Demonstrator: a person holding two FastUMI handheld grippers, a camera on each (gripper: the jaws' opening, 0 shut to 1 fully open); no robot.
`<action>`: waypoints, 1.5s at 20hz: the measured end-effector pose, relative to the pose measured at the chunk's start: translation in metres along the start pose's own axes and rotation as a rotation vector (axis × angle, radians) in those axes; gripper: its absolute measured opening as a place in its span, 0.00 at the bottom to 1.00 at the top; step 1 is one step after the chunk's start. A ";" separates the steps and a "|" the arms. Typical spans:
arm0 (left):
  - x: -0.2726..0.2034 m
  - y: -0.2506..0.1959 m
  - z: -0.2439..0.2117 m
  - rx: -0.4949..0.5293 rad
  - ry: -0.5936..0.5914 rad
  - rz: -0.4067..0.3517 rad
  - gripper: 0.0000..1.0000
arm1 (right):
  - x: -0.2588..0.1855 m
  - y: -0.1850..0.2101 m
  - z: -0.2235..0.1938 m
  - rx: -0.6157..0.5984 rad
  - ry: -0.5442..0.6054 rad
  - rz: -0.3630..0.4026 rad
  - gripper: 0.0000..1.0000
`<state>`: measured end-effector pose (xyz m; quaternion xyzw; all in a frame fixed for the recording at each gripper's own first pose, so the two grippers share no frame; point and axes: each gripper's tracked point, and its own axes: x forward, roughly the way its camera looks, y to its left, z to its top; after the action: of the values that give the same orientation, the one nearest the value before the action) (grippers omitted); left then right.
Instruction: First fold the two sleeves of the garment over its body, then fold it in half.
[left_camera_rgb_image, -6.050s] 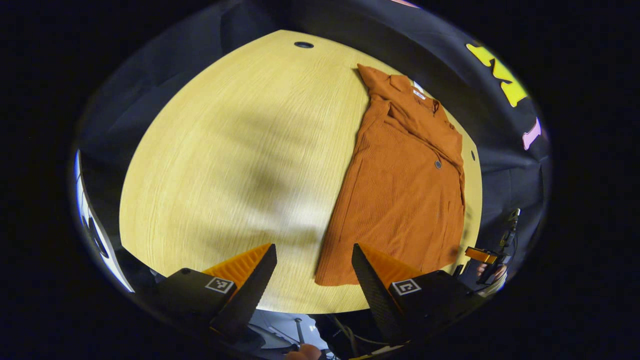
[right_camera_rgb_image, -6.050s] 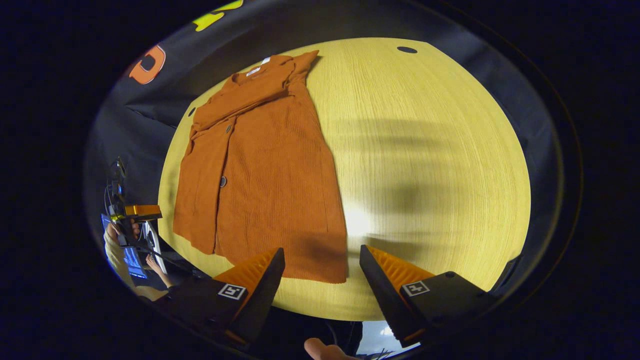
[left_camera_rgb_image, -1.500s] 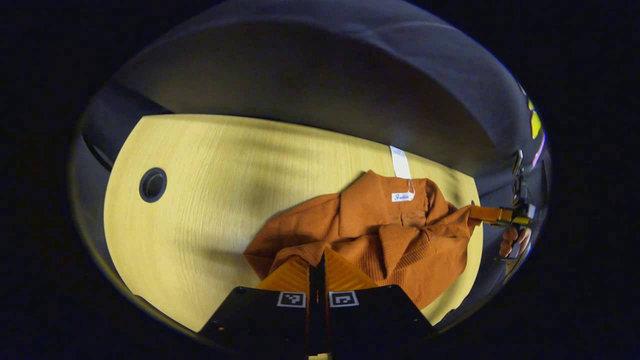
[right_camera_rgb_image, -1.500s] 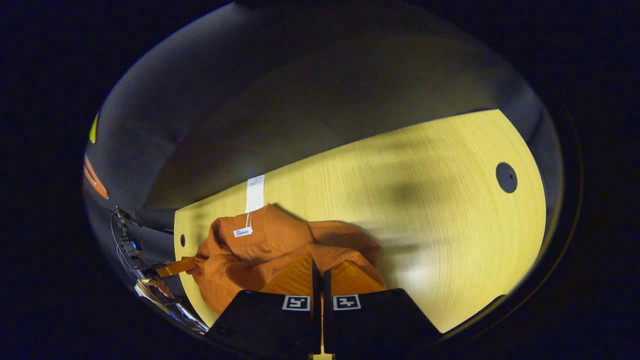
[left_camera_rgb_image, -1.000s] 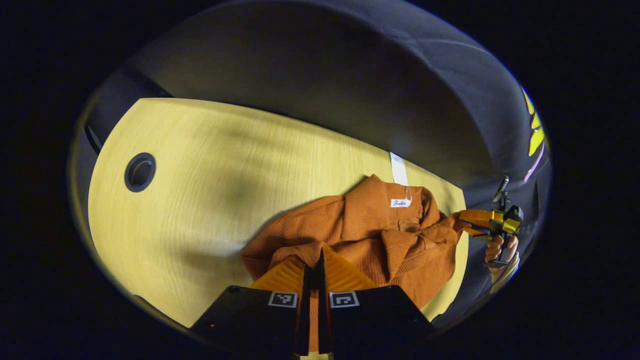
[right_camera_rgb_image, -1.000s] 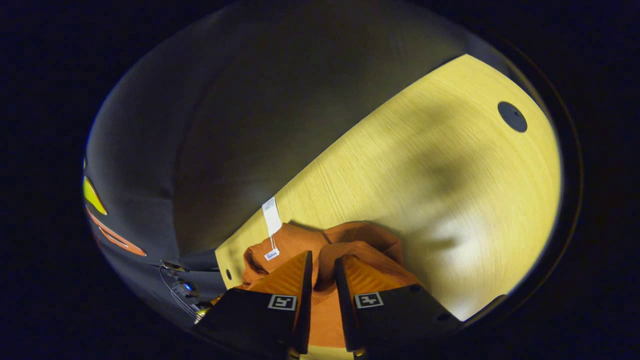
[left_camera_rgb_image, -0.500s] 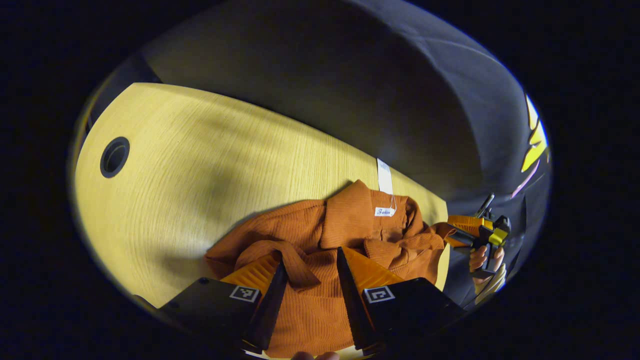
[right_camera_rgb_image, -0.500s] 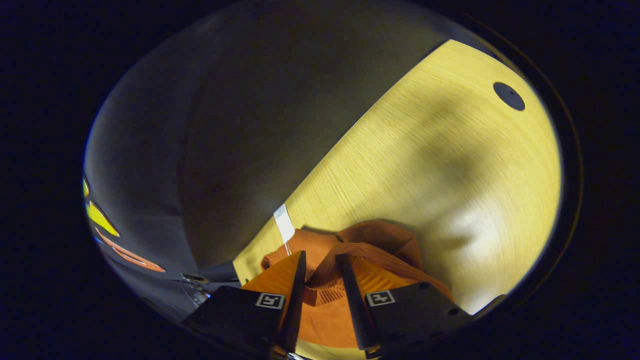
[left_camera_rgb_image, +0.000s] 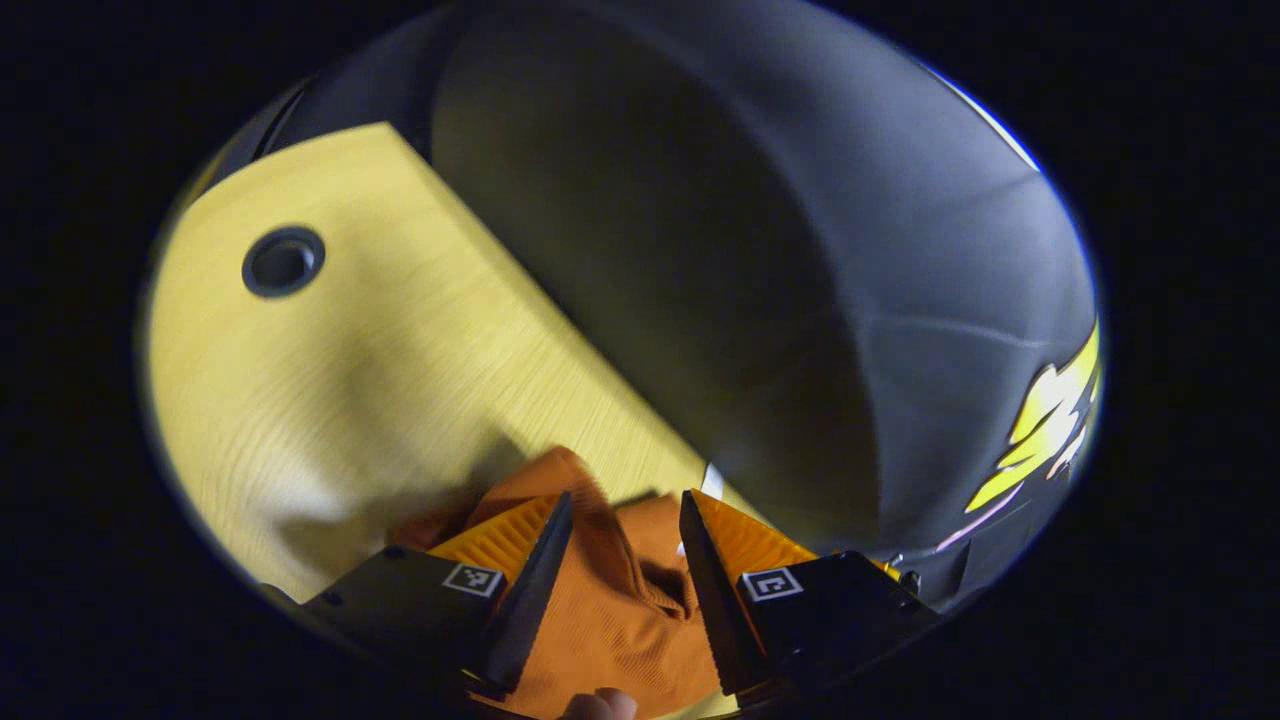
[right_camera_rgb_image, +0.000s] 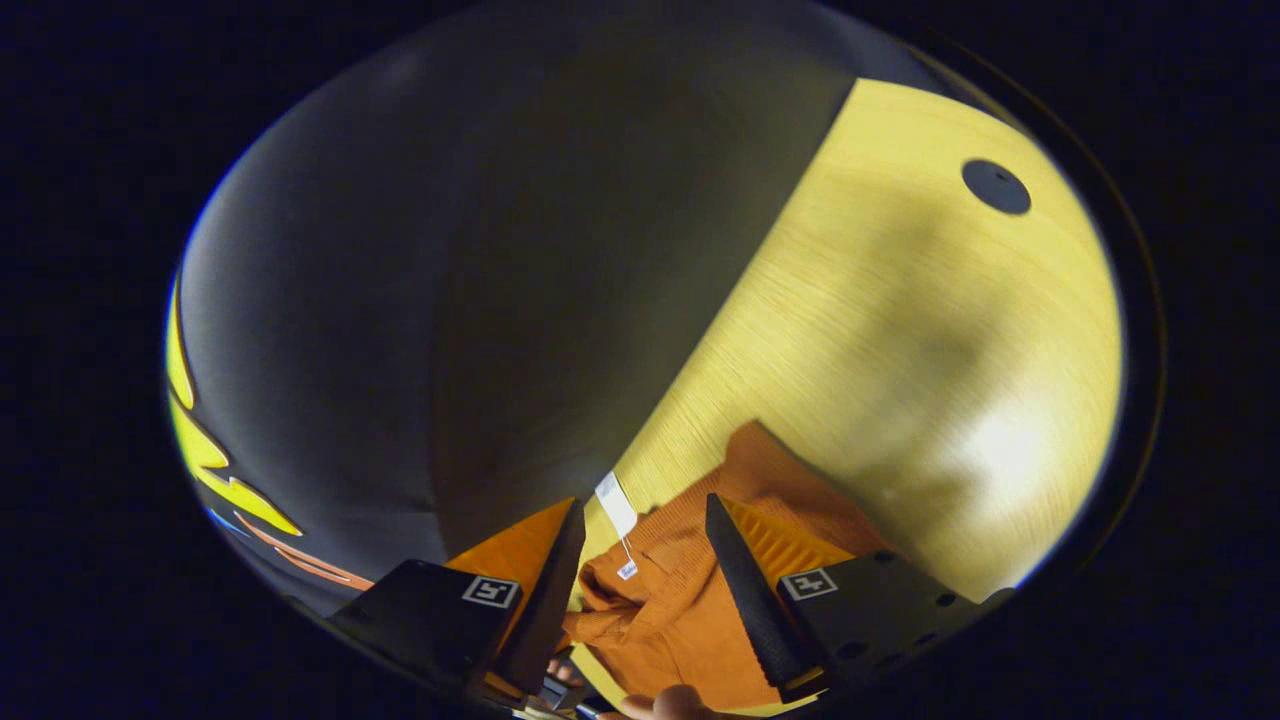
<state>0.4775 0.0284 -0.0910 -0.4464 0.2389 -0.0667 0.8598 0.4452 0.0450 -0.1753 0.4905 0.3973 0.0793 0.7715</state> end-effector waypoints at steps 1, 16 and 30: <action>-0.001 -0.006 0.021 0.026 -0.079 -0.013 0.73 | -0.004 0.004 0.004 -0.046 -0.030 -0.018 0.87; -0.161 -0.085 0.031 0.701 -0.400 0.273 0.99 | -0.149 0.083 -0.016 -0.921 -0.467 -0.175 0.94; -0.320 -0.144 -0.121 0.943 -0.485 0.198 0.98 | -0.352 0.026 -0.148 -1.077 -0.717 -0.152 0.98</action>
<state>0.1540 -0.0414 0.0774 0.0099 0.0186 0.0198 0.9996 0.1138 -0.0190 0.0046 0.0020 0.0535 0.0440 0.9976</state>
